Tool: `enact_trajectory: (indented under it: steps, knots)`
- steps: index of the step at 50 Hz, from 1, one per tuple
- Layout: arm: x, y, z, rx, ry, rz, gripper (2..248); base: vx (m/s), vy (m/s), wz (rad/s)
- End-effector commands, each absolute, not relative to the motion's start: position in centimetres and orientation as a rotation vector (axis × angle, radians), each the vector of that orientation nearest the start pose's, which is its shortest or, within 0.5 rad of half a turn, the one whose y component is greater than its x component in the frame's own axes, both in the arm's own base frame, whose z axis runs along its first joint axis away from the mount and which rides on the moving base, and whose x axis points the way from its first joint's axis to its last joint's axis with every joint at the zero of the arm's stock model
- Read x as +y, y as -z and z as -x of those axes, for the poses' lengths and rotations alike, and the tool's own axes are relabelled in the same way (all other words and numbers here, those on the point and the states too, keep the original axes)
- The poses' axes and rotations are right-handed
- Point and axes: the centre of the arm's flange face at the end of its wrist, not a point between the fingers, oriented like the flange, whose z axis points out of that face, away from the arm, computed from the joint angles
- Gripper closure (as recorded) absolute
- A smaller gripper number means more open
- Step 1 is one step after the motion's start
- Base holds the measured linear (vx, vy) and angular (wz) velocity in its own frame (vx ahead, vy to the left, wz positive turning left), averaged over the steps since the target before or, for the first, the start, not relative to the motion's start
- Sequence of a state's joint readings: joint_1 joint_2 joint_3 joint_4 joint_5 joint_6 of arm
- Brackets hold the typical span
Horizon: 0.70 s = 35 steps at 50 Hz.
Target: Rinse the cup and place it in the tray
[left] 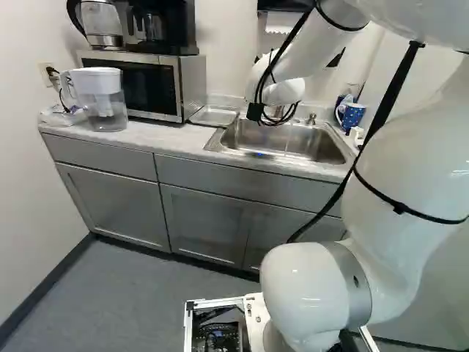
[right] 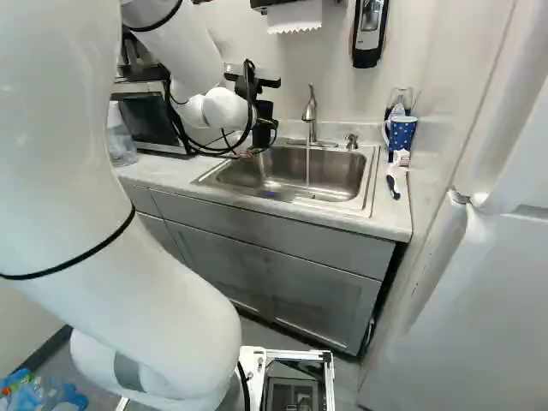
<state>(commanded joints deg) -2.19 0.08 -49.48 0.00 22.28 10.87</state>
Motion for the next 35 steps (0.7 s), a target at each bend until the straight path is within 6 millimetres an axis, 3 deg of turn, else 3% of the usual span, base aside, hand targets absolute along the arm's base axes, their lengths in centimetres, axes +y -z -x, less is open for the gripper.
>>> enact_trajectory:
  steps: [22,35]
  knots:
    - [0.8,-58.7,-53.4,0.210,1.821,2.397,124,0.000,0.000,0.000]
    - [2.8,-58.7,-53.9,0.165,1.806,2.385,124,0.000,0.000,0.000]
